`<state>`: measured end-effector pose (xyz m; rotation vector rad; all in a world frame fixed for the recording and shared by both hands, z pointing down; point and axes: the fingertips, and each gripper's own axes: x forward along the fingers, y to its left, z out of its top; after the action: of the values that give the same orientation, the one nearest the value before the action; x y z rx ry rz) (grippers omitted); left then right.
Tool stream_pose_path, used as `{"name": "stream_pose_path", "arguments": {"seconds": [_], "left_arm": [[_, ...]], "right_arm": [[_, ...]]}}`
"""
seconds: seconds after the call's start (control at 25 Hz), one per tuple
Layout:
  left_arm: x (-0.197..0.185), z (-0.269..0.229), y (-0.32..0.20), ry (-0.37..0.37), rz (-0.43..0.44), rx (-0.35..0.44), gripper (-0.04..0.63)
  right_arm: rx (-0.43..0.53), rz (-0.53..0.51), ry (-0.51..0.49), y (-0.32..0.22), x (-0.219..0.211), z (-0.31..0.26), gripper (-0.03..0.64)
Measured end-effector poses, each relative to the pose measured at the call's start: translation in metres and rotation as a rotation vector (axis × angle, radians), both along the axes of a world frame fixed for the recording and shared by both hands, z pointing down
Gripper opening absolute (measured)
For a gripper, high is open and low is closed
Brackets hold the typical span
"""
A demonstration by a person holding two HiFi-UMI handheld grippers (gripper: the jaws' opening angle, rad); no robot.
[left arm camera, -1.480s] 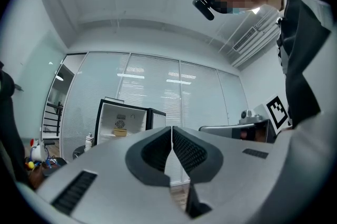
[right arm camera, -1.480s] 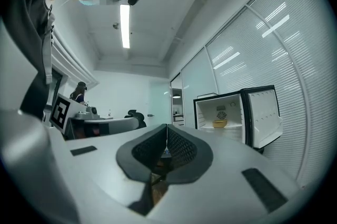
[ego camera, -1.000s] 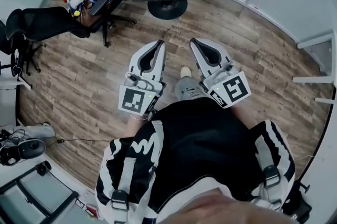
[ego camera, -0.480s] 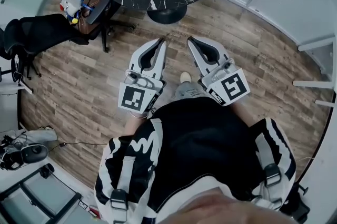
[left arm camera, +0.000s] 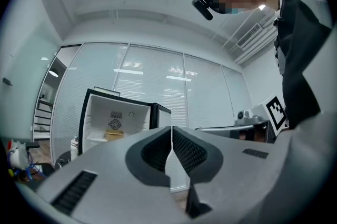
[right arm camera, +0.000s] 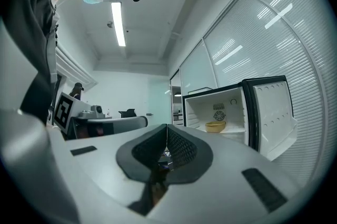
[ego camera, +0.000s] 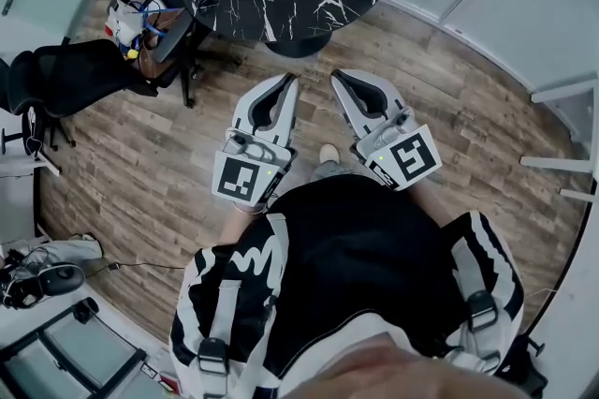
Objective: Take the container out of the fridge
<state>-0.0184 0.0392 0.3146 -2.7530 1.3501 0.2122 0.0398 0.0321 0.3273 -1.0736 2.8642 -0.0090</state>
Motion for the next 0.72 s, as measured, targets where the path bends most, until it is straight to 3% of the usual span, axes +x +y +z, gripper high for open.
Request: {"name": "stream_pose_path", "arguments": {"seconds": [0.36,0.72], "left_arm": [[0.006,0.000,-0.044,0.016,-0.035,0.017,0.015],[0.009,0.007,-0.054,0.014,-0.054,0.009,0.015]], "right_arm": [[0.020,-0.046,0.021,-0.044,0.002,0.001,0.011],[0.007,-0.078,0.025,-0.054,0.001,0.011,0.011]]}}
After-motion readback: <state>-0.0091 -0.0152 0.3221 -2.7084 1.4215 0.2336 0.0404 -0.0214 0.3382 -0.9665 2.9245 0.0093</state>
